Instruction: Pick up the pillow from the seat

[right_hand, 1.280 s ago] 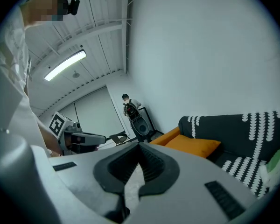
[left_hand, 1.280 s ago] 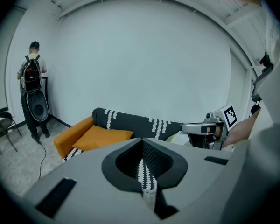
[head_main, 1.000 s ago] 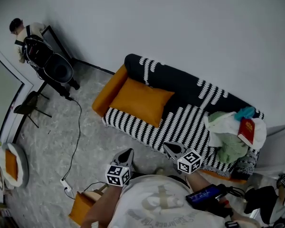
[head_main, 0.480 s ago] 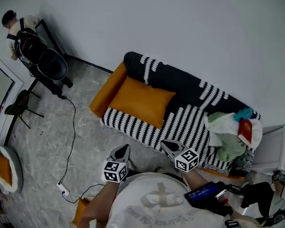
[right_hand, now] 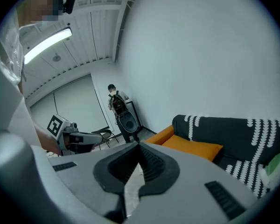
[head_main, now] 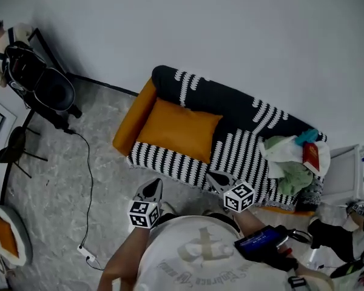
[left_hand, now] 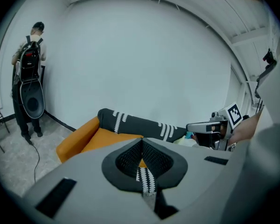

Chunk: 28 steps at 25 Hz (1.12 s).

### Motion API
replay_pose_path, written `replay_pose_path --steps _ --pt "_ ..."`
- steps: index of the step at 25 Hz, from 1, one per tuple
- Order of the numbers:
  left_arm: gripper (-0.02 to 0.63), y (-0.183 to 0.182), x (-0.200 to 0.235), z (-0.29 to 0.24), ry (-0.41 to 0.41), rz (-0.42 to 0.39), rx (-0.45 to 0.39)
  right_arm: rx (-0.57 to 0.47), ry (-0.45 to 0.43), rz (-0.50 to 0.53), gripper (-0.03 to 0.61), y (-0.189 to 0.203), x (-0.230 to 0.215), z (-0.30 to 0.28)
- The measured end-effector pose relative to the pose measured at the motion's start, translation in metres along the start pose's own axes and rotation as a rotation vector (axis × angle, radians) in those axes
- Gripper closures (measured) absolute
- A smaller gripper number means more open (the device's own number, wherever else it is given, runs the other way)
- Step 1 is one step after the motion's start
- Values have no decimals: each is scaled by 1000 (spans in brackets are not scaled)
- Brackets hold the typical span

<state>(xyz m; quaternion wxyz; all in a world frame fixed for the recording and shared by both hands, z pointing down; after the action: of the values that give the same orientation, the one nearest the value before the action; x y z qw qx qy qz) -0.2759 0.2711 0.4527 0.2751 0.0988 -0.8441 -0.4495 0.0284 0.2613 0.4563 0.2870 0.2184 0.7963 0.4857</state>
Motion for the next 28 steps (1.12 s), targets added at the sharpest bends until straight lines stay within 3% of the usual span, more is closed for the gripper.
replay_pose_path --steps 8,15,28 --pt "604 -16 59 12 14 -22 16 -19 102 -64 565 -9 14 -30" --pt "604 -22 87 12 16 -14 13 7 125 -65 565 -14 17 -55" --pt "604 -35 124 -14 -20 -17 50 95 164 -94 565 7 -21 -100"
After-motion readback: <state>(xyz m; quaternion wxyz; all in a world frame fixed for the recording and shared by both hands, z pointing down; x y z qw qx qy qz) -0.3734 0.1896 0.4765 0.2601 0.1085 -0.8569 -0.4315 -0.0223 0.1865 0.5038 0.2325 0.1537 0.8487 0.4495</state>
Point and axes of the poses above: the fingertips, and each gripper's own axes: z backward along the fingers, x to its left, y out of its underside, the point moved 10 cm from there along z, backward along the fingers, and after that the axes turned 6 degrees about z, right-handed, at the moved point
